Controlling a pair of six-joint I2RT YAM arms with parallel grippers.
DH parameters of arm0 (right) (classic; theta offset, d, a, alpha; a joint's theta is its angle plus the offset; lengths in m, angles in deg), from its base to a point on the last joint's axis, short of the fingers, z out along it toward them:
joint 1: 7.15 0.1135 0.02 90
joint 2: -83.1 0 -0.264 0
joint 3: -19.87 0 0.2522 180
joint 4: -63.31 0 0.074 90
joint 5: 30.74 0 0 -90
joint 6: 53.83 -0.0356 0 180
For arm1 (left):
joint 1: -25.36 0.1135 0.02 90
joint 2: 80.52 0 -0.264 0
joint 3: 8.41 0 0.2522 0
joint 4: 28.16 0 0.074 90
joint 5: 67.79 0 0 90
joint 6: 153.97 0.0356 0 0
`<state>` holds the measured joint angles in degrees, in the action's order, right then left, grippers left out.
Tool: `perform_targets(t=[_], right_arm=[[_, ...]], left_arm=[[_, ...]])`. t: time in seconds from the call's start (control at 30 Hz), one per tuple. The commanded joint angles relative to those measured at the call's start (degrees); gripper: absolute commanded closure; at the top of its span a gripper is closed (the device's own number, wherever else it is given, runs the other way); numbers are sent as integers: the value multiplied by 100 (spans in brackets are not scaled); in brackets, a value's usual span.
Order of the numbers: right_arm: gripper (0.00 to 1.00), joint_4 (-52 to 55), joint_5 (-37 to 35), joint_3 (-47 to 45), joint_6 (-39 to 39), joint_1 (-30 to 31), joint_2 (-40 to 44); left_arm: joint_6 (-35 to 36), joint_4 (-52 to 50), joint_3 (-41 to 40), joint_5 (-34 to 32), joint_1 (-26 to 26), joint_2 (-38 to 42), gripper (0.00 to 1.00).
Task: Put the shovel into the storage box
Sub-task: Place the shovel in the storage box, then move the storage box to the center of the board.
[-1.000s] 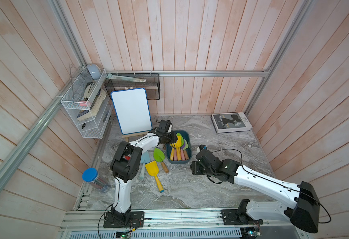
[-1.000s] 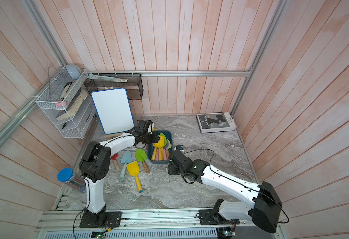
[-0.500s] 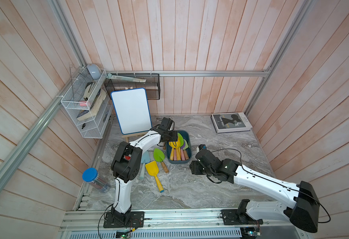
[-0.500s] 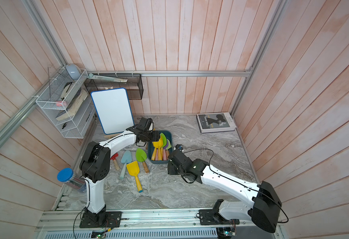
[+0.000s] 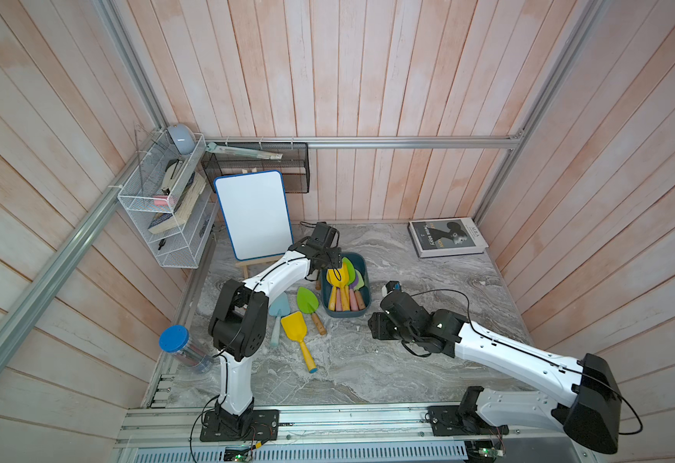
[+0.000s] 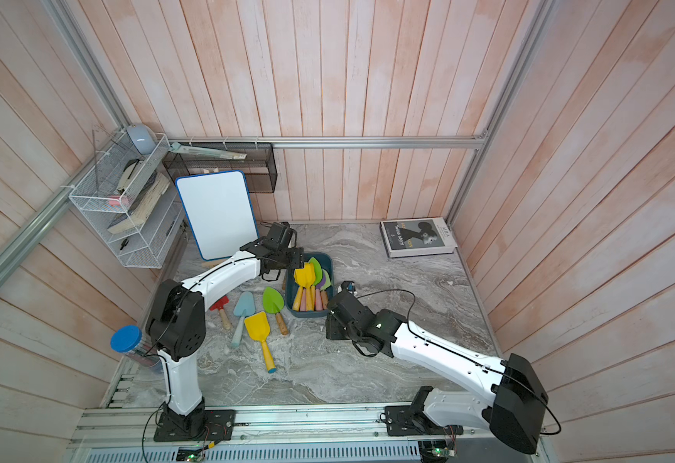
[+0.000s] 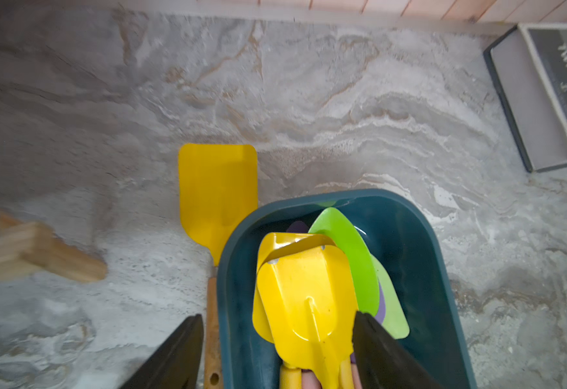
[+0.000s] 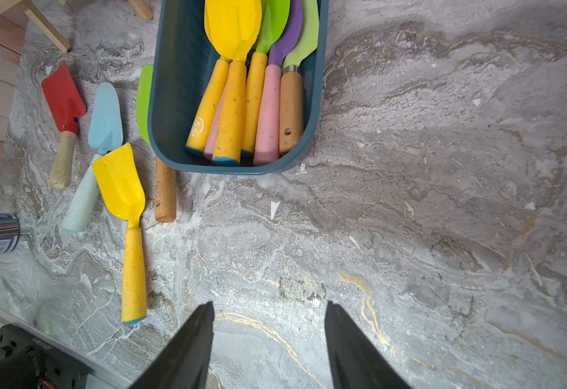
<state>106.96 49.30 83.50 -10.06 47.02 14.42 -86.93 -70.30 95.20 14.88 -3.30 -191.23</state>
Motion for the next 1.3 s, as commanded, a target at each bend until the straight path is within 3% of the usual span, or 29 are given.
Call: perform_targets(t=[0.0, 0.1, 0.13, 0.17, 0.23, 0.27, 0.3, 0.7, 1.27], right_arm=[[41, -34, -24, -123, -14, -36, 173], [41, -45, -7, -153, -13, -61, 231], [41, -47, -10, -153, -9, -69, 249], [41, -47, -10, -153, -1, -73, 266], [42, -57, -2, -144, 0, -80, 288], [42, -54, -6, -144, -5, -82, 309], [42, -59, -6, -144, -2, -82, 315], [43, 26, -33, -170, -34, -131, 365], [44, -12, 3, -273, -46, -188, 417]], left_arm=[[-191, -260, -206, -696, 14, 609, 24], [-372, -434, -447, -770, 95, 864, 29], [-427, -461, -545, -748, 135, 908, 39], [-473, -475, -640, -736, 186, 938, 57], [-554, -466, -813, -702, 262, 941, 85], [-598, -451, -897, -651, 315, 909, 97], [-632, -433, -965, -622, 347, 874, 100], [-787, 282, -1168, 215, 428, 143, 100], [-929, 421, -1054, 542, 91, -197, 100]])
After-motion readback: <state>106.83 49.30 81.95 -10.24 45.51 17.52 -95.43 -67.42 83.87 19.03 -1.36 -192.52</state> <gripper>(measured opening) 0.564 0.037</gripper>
